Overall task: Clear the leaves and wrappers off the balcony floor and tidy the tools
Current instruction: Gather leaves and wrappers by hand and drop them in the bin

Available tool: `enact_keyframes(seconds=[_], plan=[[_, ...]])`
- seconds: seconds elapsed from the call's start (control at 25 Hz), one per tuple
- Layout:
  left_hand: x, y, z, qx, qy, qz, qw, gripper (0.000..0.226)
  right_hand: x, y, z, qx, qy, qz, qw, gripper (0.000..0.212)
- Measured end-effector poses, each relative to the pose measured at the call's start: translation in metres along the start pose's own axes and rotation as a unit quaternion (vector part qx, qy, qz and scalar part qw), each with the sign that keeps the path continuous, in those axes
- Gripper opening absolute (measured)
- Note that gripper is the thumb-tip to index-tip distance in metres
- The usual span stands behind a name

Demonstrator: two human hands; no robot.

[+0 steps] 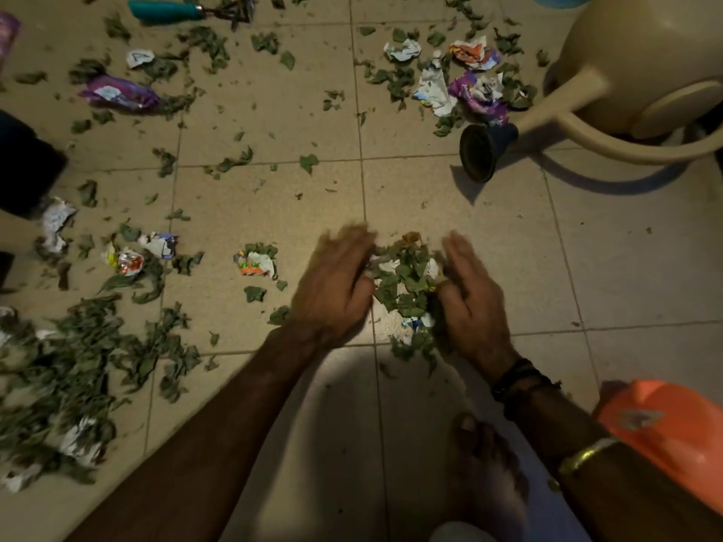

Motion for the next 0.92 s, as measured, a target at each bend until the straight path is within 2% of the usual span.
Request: enact_keyframes(seconds=[0.08, 0.12, 0.2, 0.28, 0.36, 0.4, 0.48, 0.56, 0.6, 0.68, 0.76, 0.84, 0.92], plan=[[-0.035, -0.052, 0.021, -0.126, 0.121, -0.055, 0.983, 0.061, -0.019, 0.014, 0.028, 0.062, 0.071, 0.046, 0.994, 0.063], [-0.045, -0.076, 0.027, -0.192, 0.148, -0.088, 0.966, 0.062, -0.019, 0.021, 0.039, 0.084, 0.076, 0.065, 0.991, 0.067], [-0.04, -0.1, 0.03, -0.271, 0.139, -0.123, 0.944, 0.066, 0.001, 0.021, 0.044, 0.088, 0.05, 0.085, 0.991, 0.073], [-0.015, -0.082, 0.025, -0.236, 0.106, -0.114, 0.959, 0.066, 0.035, 0.005, 0.031, 0.055, 0.003, 0.06, 0.997, 0.075], [0.004, -0.046, 0.02, -0.134, 0.093, -0.041, 0.986, 0.062, 0.056, -0.024, 0.013, 0.003, -0.026, -0.006, 1.0, 0.071], [0.005, -0.035, 0.02, -0.105, 0.089, 0.004, 0.99, 0.06, 0.055, -0.032, 0.007, -0.003, -0.01, -0.044, 0.999, 0.068], [-0.002, -0.041, 0.029, -0.137, 0.106, 0.035, 0.984, 0.06, 0.034, -0.025, 0.009, 0.039, 0.072, -0.101, 0.992, 0.066], [-0.004, -0.058, 0.051, -0.207, 0.117, -0.04, 0.97, 0.066, 0.018, -0.011, 0.031, 0.101, 0.12, -0.124, 0.98, 0.069], [0.003, -0.057, 0.06, -0.203, 0.097, -0.101, 0.969, 0.072, 0.02, -0.008, 0.041, 0.118, 0.108, -0.125, 0.979, 0.071], [0.027, -0.043, 0.071, -0.111, 0.034, -0.171, 0.979, 0.079, 0.039, -0.019, 0.05, 0.105, 0.048, -0.126, 0.985, 0.072], [0.034, -0.03, 0.07, -0.055, 0.016, -0.135, 0.989, 0.085, 0.045, -0.028, 0.038, 0.093, 0.039, -0.186, 0.977, 0.069], [0.033, -0.01, 0.074, -0.025, 0.023, -0.133, 0.991, 0.1, 0.026, -0.03, 0.026, 0.125, 0.108, -0.234, 0.958, 0.06], [0.047, 0.024, 0.088, 0.058, 0.018, -0.182, 0.981, 0.113, 0.0, -0.025, 0.026, 0.154, 0.184, -0.255, 0.937, 0.053]])
Point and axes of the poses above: each hand's wrist, its own z-axis away from the middle knuckle, its own x-axis out of the palm, y = z × x, the point moved 8 cm from there along -z, towards the middle knuckle, and after that the axes turned 12 degrees about -x, right-handed, at the moved point
